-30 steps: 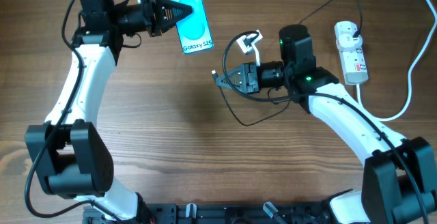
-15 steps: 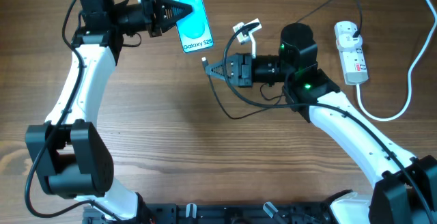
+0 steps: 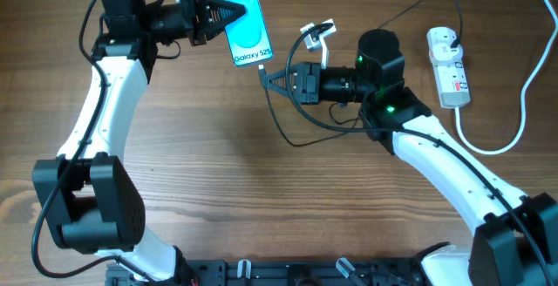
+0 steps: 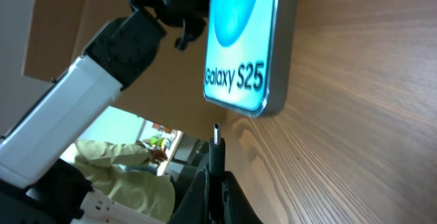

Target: Plug charger to phone and switch on socket

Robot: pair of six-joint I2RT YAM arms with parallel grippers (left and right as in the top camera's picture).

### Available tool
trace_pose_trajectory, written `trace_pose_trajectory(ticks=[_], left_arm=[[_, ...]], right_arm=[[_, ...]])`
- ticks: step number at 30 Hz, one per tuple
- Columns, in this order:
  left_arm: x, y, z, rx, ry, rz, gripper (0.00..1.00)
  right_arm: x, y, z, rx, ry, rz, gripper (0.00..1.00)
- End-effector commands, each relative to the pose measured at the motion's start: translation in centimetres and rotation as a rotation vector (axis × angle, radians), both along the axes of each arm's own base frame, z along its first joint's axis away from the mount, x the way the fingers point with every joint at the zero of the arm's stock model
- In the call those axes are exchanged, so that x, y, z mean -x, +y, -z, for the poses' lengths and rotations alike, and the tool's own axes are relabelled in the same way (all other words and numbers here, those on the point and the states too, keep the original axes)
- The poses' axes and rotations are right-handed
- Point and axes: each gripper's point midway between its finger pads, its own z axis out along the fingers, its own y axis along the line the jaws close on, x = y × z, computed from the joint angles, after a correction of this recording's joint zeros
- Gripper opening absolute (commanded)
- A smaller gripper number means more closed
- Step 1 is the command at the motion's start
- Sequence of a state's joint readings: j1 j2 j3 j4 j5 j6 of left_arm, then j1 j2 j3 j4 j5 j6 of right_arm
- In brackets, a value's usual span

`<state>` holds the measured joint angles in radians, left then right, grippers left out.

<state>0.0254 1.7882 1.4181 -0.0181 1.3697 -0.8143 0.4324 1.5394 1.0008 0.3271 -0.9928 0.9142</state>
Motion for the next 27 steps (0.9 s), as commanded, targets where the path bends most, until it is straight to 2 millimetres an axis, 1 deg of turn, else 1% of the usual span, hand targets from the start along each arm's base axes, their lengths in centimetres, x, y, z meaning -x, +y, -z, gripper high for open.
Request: trace_pose_trajectory(ticks=[1,7,19,23,27], left_arm=[[0.31,0.14,-1.42,0.003,-0.036,0.004,0.04],[0.32,0.14,-1.42,0.003,-0.036,0.004,0.04],[0.32,0.14,-1.42,0.003,-0.036,0.004,0.04],[0.32,0.14,-1.42,0.003,-0.036,0.004,0.04],[0.32,0.14,-1.43,0.004,-0.037,0.005,0.04]], right_arm=[[-0.58,0.41,0.22,-0.016,0.017,0.003,0.04],[-0.29,0.88,0.61,-0.015,0.039,-0.011,0.04],[-0.59,0.84,0.59,-0.017,0.060,0.008,0.04],[-0.50,0.93,-0.16,-0.046,0.084,0.002,0.04],[0.00,0.99,-0.28,-0.055,0.121,-0.025,0.04]])
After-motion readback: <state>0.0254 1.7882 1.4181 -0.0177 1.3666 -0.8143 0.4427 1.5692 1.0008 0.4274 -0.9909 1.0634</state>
